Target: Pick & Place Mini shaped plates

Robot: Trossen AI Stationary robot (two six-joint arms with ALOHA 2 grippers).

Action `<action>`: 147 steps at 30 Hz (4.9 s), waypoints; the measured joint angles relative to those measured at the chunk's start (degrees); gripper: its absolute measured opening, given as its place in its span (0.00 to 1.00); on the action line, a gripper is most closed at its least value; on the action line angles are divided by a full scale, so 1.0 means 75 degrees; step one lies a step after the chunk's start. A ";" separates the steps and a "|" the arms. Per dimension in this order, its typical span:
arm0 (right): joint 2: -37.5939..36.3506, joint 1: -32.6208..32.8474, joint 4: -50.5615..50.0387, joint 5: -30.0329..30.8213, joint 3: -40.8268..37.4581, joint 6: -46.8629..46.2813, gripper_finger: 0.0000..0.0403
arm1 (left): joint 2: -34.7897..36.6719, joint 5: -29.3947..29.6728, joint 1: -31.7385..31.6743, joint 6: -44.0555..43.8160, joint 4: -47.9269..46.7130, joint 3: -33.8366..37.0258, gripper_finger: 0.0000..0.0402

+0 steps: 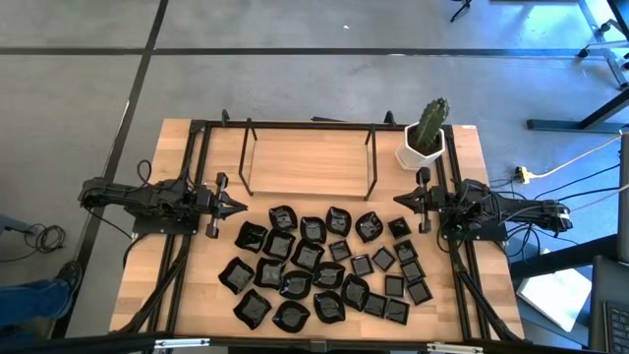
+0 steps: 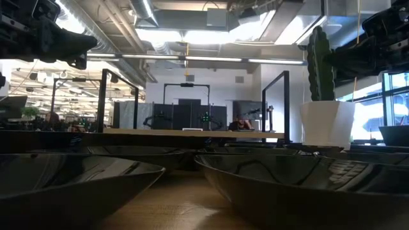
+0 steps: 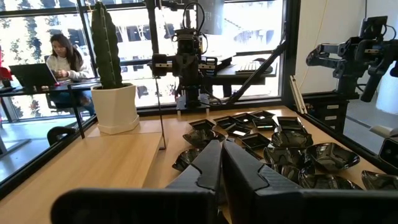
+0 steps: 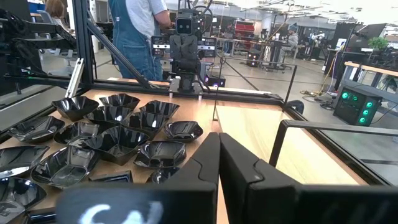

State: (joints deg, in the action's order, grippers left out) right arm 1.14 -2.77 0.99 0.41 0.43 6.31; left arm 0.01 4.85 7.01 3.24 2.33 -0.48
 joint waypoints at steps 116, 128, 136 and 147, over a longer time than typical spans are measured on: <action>-0.0001 0.0001 0.0000 -0.0004 -0.0001 0.0000 0.02 | -0.0007 0.0014 0.0007 -0.1906 0.0732 0.0001 0.03; -0.0001 0.0001 -0.0003 -0.0062 0.0000 0.0000 0.02 | -0.0006 0.0774 0.0006 -0.6532 0.3433 -0.0001 0.03; -0.0001 0.0001 -0.0003 -0.0060 0.0000 0.0000 0.02 | -0.0006 0.1125 0.0006 -0.6471 0.3502 -0.0001 0.03; -0.0001 0.0001 -0.0003 -0.0071 0.0000 -0.0003 0.02 | -0.0335 0.1925 -0.0006 -0.2020 0.1981 -0.0001 0.03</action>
State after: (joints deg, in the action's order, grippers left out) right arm 1.13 -2.76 0.97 -0.12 0.43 6.28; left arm -2.50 19.28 6.96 -11.91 17.18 -0.49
